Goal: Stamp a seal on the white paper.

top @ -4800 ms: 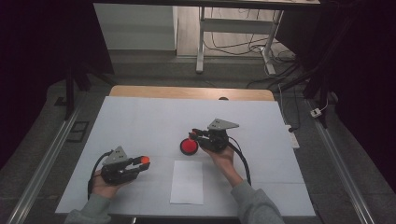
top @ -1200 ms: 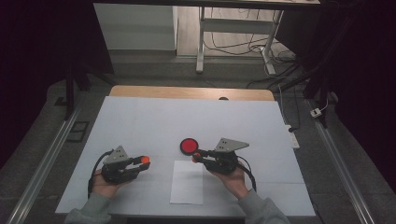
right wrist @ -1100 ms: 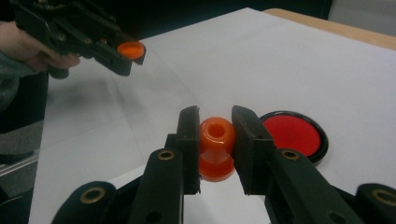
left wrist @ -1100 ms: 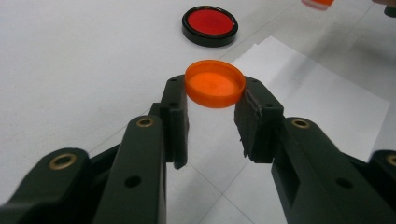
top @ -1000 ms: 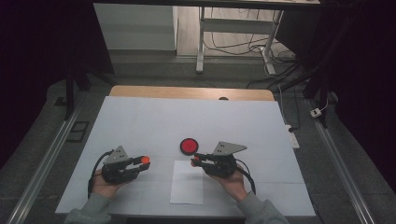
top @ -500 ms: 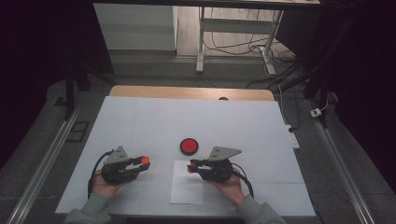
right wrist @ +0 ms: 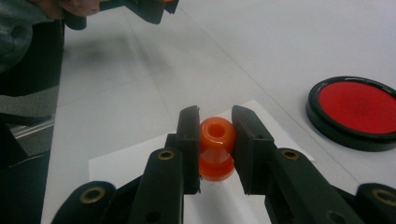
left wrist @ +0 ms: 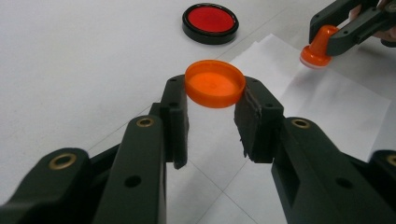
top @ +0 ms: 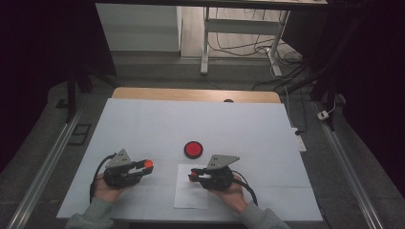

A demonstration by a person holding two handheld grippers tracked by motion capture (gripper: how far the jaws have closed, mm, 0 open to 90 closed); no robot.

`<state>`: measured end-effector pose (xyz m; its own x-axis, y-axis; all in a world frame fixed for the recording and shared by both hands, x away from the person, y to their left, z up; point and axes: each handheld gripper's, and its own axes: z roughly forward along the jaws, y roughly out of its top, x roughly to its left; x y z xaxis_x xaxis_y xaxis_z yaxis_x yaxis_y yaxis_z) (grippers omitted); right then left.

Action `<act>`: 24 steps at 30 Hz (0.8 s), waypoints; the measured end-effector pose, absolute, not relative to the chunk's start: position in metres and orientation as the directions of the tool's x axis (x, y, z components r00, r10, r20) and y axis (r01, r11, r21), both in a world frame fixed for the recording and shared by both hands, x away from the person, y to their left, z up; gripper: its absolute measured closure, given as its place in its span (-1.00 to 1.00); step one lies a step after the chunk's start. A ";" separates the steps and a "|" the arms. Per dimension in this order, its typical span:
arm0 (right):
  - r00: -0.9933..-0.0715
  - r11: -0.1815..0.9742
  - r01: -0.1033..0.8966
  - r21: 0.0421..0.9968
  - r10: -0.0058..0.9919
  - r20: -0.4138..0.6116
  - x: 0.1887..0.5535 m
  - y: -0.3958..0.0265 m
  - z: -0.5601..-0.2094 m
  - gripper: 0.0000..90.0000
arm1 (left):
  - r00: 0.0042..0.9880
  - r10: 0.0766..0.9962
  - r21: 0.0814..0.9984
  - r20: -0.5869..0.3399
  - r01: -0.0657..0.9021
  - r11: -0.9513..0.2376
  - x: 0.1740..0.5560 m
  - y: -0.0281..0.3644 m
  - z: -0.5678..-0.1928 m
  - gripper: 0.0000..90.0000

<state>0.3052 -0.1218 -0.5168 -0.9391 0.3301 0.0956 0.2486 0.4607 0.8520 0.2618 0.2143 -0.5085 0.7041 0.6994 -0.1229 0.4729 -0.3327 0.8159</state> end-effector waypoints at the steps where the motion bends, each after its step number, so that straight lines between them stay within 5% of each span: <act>1: -0.939 0.464 0.248 0.851 0.330 0.094 0.305 -0.121 -0.518 0.61 | 0.704 0.700 0.816 -0.123 0.473 -0.332 0.262 0.214 -0.508 0.45; 24: -0.943 0.513 0.234 0.826 0.327 0.064 0.304 -0.114 -0.528 0.61 | 0.705 0.699 0.815 -0.120 0.472 -0.337 0.262 0.214 -0.509 0.45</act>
<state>0.3035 -0.1140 -0.5281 -0.9427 0.3273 0.0640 0.2343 0.5132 0.8257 0.2619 0.2140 -0.5090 0.7050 0.6989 -0.1202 0.4724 -0.3365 0.8146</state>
